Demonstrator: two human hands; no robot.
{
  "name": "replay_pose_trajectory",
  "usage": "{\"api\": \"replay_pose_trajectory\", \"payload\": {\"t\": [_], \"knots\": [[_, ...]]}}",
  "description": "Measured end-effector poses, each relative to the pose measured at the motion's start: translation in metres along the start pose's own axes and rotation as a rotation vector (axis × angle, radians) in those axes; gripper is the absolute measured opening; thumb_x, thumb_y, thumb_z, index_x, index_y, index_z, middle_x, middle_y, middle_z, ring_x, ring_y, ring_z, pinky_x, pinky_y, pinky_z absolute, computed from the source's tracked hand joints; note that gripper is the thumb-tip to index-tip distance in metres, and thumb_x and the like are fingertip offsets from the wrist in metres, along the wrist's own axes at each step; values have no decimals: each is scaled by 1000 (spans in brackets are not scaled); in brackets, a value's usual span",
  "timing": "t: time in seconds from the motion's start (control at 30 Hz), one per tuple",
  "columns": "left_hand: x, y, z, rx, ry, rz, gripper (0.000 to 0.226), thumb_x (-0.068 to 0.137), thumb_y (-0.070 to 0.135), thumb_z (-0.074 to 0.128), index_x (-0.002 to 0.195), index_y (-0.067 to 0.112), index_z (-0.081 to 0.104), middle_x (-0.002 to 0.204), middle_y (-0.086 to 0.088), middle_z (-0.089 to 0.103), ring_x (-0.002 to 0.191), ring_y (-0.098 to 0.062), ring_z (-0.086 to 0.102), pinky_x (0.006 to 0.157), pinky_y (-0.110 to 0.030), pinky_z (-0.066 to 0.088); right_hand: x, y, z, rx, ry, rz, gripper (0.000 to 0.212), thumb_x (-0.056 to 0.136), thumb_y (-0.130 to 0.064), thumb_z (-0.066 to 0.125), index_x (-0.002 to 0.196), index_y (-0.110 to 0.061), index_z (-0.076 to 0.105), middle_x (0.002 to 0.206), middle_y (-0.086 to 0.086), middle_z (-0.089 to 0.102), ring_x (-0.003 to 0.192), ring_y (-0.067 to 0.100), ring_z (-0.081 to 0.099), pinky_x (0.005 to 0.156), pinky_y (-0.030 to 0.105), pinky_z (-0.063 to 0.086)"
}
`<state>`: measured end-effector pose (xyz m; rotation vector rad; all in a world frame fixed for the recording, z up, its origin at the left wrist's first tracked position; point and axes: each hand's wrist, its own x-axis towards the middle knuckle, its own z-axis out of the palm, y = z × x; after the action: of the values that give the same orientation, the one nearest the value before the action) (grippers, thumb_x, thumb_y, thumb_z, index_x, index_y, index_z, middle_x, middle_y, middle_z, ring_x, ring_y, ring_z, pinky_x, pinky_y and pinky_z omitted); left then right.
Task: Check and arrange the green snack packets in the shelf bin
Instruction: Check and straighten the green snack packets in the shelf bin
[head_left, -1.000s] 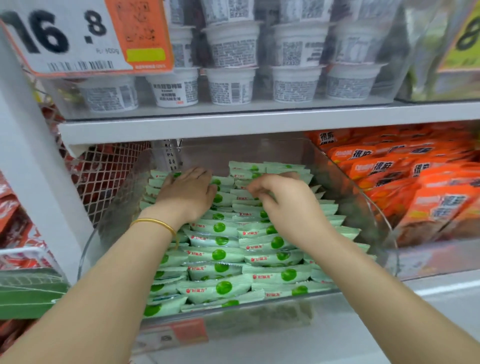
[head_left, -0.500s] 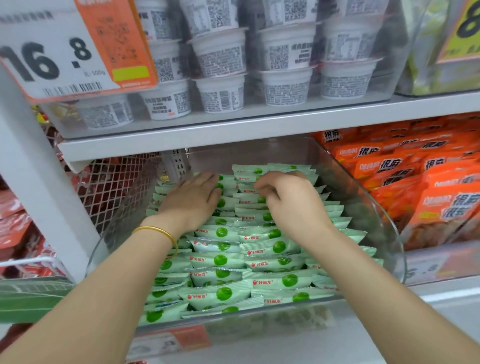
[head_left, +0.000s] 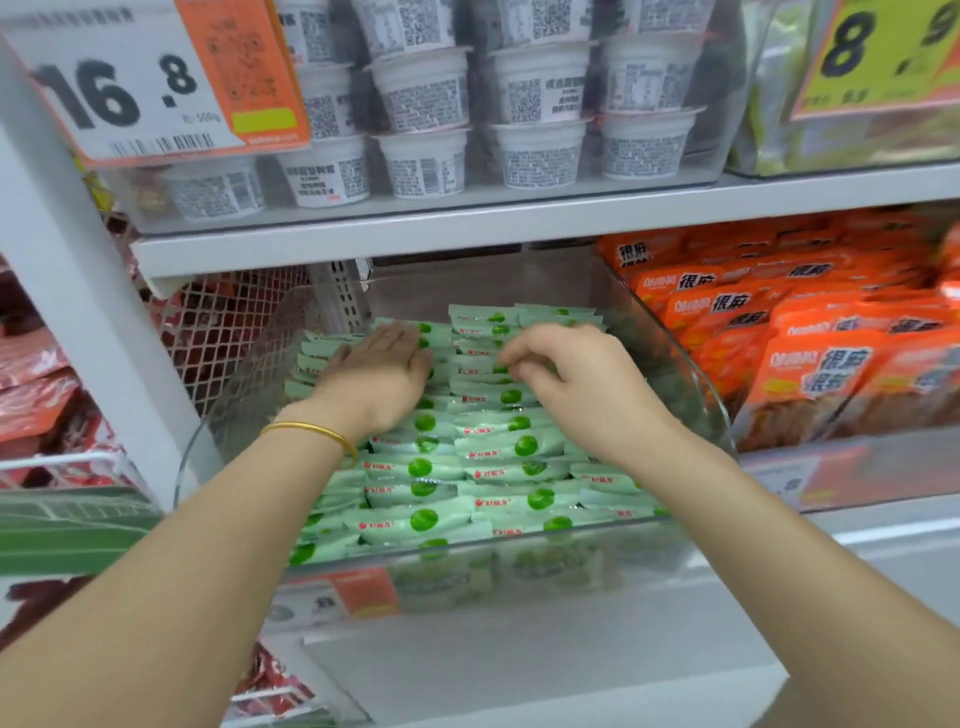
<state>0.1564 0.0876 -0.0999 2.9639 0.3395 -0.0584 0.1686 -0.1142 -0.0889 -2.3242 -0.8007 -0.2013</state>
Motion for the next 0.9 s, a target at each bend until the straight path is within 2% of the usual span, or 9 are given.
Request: {"api": "replay_pose_trajectory", "payload": {"t": [0.13, 0.23, 0.3, 0.43, 0.53, 0.63, 0.73, 0.9], "knots": [[-53, 23, 2, -134, 125, 154, 68, 91, 50, 11, 150, 17, 20, 159, -3, 13, 146, -14, 9, 119, -38, 10, -31, -6, -21, 44, -77, -128, 21, 89, -11, 59, 102, -23, 69, 97, -11, 67, 100, 7, 52, 90, 23, 40], [-96, 33, 14, -103, 81, 232, 69, 89, 53, 7, 151, 25, 14, 159, 4, 6, 146, -8, 1, 120, -37, 4, -52, -3, -31, 78, -121, -174, 15, 83, -13, 68, 93, -24, 71, 88, -14, 67, 93, 4, 52, 87, 18, 39], [-104, 33, 19, -46, 48, 235, 58, 97, 52, 9, 151, 30, 7, 159, 8, -1, 145, -5, -5, 120, -37, 0, -61, 2, -30, 19, -150, -231, 10, 79, -17, 73, 86, -24, 73, 84, -12, 66, 93, 9, 52, 88, 24, 39], [-103, 35, 22, 9, 120, 230, 55, 98, 49, 10, 151, 31, 8, 159, 10, 1, 145, -3, -5, 117, -34, -4, -61, 5, -28, -96, -199, -258, 4, 75, -26, 76, 79, -26, 75, 80, -11, 55, 89, 13, 43, 86, 39, 41], [-98, 39, 25, -37, 113, 223, 54, 99, 46, 15, 151, 31, 9, 159, 10, 2, 145, -3, -3, 118, -34, -2, -56, 4, -27, -178, -243, -247, 6, 74, -35, 75, 78, -30, 75, 76, -14, 44, 87, 11, 38, 82, 39, 42], [-95, 41, 24, -56, 102, 237, 54, 99, 45, 16, 151, 31, 10, 159, 11, 3, 145, -3, -3, 117, -33, -3, -51, 2, -25, -188, -299, -264, 11, 73, -41, 75, 80, -32, 75, 76, -16, 41, 88, 10, 37, 80, 33, 38], [-91, 39, 25, -58, 88, 236, 52, 100, 42, 17, 151, 30, 12, 159, 9, 3, 145, -4, -2, 117, -33, -2, -48, 0, -19, -198, -320, -316, 6, 77, -33, 74, 80, -28, 73, 80, -13, 46, 87, 11, 39, 78, 31, 37], [-89, 38, 27, -36, 87, 244, 53, 100, 43, 16, 151, 30, 13, 159, 8, 6, 145, -4, 0, 117, -33, -1, -51, 7, -20, -75, -332, -357, 3, 82, -19, 68, 80, -20, 69, 78, -10, 59, 79, 13, 56, 74, 40, 47]]}}
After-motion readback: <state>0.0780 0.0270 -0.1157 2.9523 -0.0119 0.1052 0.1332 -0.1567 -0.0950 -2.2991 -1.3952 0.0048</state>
